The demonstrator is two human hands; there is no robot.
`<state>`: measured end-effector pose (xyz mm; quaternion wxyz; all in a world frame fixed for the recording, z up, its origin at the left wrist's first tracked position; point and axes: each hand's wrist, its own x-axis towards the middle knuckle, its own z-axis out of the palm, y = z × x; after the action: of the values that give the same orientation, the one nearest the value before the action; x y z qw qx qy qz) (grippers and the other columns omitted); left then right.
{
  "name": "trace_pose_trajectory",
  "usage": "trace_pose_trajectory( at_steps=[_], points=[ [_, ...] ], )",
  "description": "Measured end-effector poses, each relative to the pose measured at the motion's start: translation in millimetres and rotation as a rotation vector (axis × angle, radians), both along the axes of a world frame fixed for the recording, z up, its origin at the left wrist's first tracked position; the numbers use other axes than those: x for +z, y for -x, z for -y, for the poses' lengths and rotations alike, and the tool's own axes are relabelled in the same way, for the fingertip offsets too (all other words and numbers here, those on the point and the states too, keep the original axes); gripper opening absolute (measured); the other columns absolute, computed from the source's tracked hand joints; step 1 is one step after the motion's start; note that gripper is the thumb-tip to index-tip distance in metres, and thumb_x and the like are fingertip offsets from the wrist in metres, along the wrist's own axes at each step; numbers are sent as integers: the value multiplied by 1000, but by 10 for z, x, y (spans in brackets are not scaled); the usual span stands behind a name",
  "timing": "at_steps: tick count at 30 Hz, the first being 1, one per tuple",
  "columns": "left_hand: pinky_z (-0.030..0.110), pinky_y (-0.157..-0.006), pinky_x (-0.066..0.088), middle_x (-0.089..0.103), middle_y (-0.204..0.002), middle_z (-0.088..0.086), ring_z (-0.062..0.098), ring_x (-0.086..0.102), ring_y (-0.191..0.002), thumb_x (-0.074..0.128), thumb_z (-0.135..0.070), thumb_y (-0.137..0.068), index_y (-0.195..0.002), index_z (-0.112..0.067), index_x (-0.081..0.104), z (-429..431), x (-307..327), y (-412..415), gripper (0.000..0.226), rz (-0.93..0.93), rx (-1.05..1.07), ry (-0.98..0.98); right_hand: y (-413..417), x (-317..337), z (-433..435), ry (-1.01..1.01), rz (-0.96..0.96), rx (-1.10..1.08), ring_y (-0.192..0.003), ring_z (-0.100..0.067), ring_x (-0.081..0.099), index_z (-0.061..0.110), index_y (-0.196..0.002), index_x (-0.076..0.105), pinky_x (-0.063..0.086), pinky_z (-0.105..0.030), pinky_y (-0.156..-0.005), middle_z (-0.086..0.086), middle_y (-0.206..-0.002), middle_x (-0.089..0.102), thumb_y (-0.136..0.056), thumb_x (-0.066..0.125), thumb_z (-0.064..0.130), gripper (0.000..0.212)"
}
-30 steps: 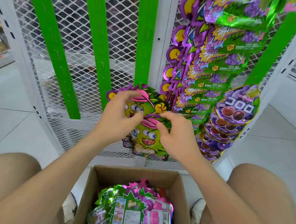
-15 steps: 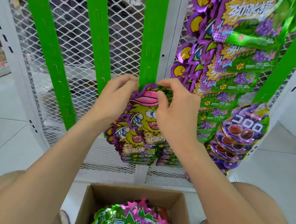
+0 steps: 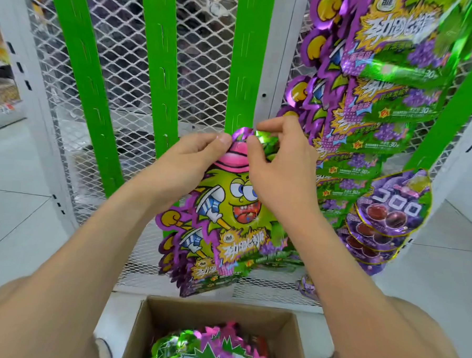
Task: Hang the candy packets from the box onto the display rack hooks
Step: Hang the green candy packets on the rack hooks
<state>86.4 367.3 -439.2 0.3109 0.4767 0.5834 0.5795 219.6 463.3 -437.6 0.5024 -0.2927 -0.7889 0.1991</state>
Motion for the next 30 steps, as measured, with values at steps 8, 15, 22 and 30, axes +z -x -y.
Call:
trace_pose_trajectory(
  at_steps=[8,15,22,30],
  points=[
    [40,-94,59,82,-105,8,24,79,-99,50,-31,-110,-108,-18,77,40,-21,-36,30,81,2,2,-102,-42,60,-4,50,66,-90,-2,48,18,-114,59,44,-53,-97,20,-94,58,-98,67,24,19],
    [31,-86,63,83,-96,3,18,79,-90,47,-31,-112,-92,-24,83,53,-18,-88,41,0,16,-11,-112,-63,111,-32,-41,37,-92,-8,62,22,-108,61,48,-52,-93,15,-96,66,-94,72,24,18],
    [36,-68,45,54,-72,-9,9,50,-67,48,-46,-110,-89,-13,64,1,-221,37,42,-470,116,-65,-217,-259,45,-34,59,59,-96,-10,62,19,-110,61,48,-44,-92,14,-98,65,-96,72,22,19],
    [50,-105,42,54,-138,7,33,50,-127,77,-17,-88,-146,-16,50,149,-630,-146,64,-1037,566,-160,-329,-435,19,-315,26,-24,-107,-25,61,7,-116,70,49,-39,-97,-7,-112,65,-89,69,2,28]
  ],
)
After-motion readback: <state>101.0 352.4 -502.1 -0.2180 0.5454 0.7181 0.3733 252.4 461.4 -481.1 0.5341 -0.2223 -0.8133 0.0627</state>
